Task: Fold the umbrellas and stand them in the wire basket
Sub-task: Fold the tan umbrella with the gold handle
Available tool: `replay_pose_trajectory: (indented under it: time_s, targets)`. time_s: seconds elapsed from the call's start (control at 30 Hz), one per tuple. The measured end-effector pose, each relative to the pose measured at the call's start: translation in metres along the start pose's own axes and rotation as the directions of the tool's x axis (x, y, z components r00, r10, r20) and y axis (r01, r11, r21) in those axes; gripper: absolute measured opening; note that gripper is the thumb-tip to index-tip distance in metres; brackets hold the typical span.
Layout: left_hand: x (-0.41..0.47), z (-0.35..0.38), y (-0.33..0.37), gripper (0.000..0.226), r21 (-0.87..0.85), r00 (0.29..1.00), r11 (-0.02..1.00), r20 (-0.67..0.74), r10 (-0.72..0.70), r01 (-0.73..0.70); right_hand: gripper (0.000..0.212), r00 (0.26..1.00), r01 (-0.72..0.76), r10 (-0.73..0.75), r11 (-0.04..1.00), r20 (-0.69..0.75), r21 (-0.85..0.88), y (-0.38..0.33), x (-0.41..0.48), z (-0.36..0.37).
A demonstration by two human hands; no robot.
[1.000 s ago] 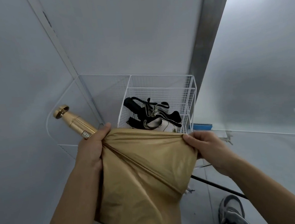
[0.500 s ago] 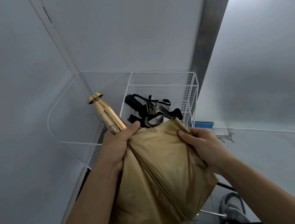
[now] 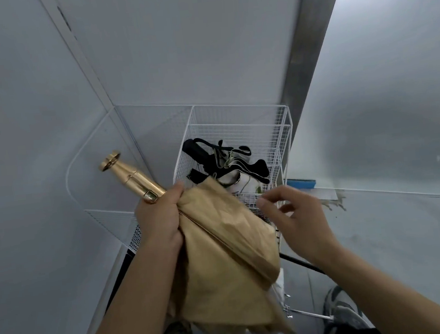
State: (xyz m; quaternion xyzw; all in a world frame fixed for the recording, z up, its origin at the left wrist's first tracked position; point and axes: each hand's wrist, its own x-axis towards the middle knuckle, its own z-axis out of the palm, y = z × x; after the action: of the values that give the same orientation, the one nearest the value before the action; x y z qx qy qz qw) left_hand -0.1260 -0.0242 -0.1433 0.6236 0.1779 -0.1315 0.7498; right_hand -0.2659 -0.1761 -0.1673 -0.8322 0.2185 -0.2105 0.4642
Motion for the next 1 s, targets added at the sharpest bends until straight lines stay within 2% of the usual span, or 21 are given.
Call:
replay_pose_trajectory:
  time_s: [0.07,0.17,0.23,0.27,0.33,0.4,0.43,0.5,0.63,0.67,0.73,0.8,0.87,0.93,1.0]
  targets:
    - [0.005,-0.001,0.000,0.025,-0.050,0.995,0.999,-0.104,-0.005,0.000,0.027,0.978,0.048,-0.043,0.999,0.206,-0.020,-0.003,-0.007,0.004]
    - [0.012,-0.003,-0.001,0.025,-0.120,0.977,0.993,-0.208,-0.040,0.015,0.074,0.852,0.182,-0.101,0.977,0.514,-0.110,-0.003,-0.016,0.010]
    - [0.016,-0.005,-0.002,0.024,-0.149,0.968,0.989,-0.244,-0.054,0.018,0.100,0.784,0.269,-0.080,0.937,0.615,-0.221,-0.001,-0.022,0.015]
    - [0.017,-0.005,-0.003,0.024,-0.157,0.966,0.988,-0.252,-0.054,0.014,0.098,0.782,0.317,-0.077,0.903,0.618,-0.288,0.001,-0.024,0.019]
    - [0.018,-0.005,-0.004,0.025,-0.137,0.967,0.991,-0.251,-0.039,0.005,0.063,0.833,0.307,-0.088,0.894,0.546,-0.325,0.009,-0.024,0.023]
    - [0.016,-0.003,-0.005,0.024,-0.085,0.981,0.996,-0.196,-0.018,0.001,0.026,0.920,0.119,-0.021,0.966,0.392,-0.229,0.013,-0.016,0.021]
    - [0.013,-0.003,-0.006,0.024,-0.048,0.989,0.999,-0.151,-0.011,0.003,0.019,0.940,-0.003,0.057,0.987,0.337,-0.158,0.015,-0.011,0.019]
    - [0.006,-0.002,-0.008,0.024,0.028,0.998,1.000,-0.057,0.003,-0.001,0.029,0.936,-0.199,0.195,0.980,0.294,-0.018,0.015,-0.003,0.016]
    - [-0.005,0.001,-0.013,0.020,0.108,0.996,0.994,0.084,0.018,-0.027,0.039,0.890,-0.395,0.343,0.909,0.302,0.134,0.018,-0.001,0.018]
    - [-0.007,0.001,-0.013,0.020,0.108,0.993,0.994,0.122,0.005,-0.018,0.043,0.883,-0.418,0.369,0.900,0.289,0.127,0.021,-0.001,0.020]
    - [-0.011,0.003,-0.016,0.021,0.113,0.982,0.994,0.187,-0.024,0.003,0.046,0.889,-0.387,0.372,0.922,0.268,0.004,0.029,0.000,0.022]
    - [-0.014,0.004,-0.021,0.023,0.130,0.973,0.991,0.228,-0.038,0.008,0.041,0.890,-0.304,0.344,0.937,0.300,-0.171,0.034,-0.002,0.025]
    - [-0.016,0.005,-0.028,0.023,0.183,0.965,0.983,0.260,-0.021,-0.028,0.027,0.876,-0.260,0.336,0.933,0.347,-0.249,0.039,-0.005,0.027]
    - [-0.018,0.004,-0.035,0.023,0.259,0.957,0.962,0.291,0.008,-0.087,0.022,0.845,-0.288,0.339,0.940,0.414,-0.182,0.043,-0.009,0.028]
    - [-0.021,0.001,-0.045,0.023,0.319,0.948,0.939,0.318,0.024,-0.131,0.021,0.799,-0.392,0.355,0.920,0.485,-0.028,0.046,-0.014,0.030]
